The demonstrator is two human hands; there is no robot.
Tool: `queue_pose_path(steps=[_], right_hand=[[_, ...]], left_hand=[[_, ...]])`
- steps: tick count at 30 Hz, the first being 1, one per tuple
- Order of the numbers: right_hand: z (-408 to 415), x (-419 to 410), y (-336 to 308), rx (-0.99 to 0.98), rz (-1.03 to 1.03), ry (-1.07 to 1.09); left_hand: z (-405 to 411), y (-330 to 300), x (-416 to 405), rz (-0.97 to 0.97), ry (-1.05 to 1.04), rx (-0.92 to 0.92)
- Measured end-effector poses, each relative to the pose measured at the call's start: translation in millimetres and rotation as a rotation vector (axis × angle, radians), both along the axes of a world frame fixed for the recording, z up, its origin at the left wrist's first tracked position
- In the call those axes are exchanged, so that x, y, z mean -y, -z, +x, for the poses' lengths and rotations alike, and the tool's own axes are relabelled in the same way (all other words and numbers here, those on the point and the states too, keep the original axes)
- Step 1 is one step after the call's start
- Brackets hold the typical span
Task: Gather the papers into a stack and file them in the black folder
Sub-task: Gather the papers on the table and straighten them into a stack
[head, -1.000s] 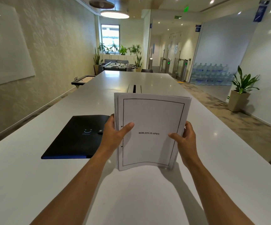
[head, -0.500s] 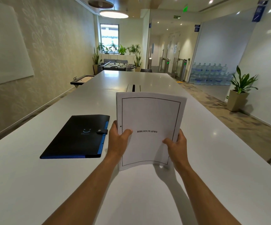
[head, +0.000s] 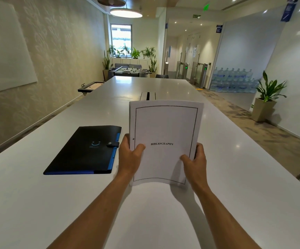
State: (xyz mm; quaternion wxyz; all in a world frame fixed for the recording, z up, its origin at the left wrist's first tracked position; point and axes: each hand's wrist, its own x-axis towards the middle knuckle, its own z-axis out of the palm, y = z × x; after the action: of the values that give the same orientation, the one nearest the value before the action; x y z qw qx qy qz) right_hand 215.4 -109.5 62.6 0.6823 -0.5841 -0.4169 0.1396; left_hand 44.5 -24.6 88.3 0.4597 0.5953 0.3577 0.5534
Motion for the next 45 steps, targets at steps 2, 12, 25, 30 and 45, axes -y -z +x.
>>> queue_pose_path(steps=[2,12,25,30,45], right_hand=[[-4,-1,5,-0.021,0.018,0.004],[-3,-5,3,-0.035,0.105,0.033],[-9,-1,28,-0.006,0.017,0.047],[-12,3,35,-0.012,0.033,0.066],[-1,8,39,-0.743,-0.077,0.012]], left_hand=[[3,7,0,-0.03,-0.007,-0.004],[3,10,-8,0.007,-0.031,0.082],[4,21,5,-0.057,-0.017,0.047],[4,27,7,-0.039,-0.003,0.04],[16,18,5,-0.076,-0.017,0.045]])
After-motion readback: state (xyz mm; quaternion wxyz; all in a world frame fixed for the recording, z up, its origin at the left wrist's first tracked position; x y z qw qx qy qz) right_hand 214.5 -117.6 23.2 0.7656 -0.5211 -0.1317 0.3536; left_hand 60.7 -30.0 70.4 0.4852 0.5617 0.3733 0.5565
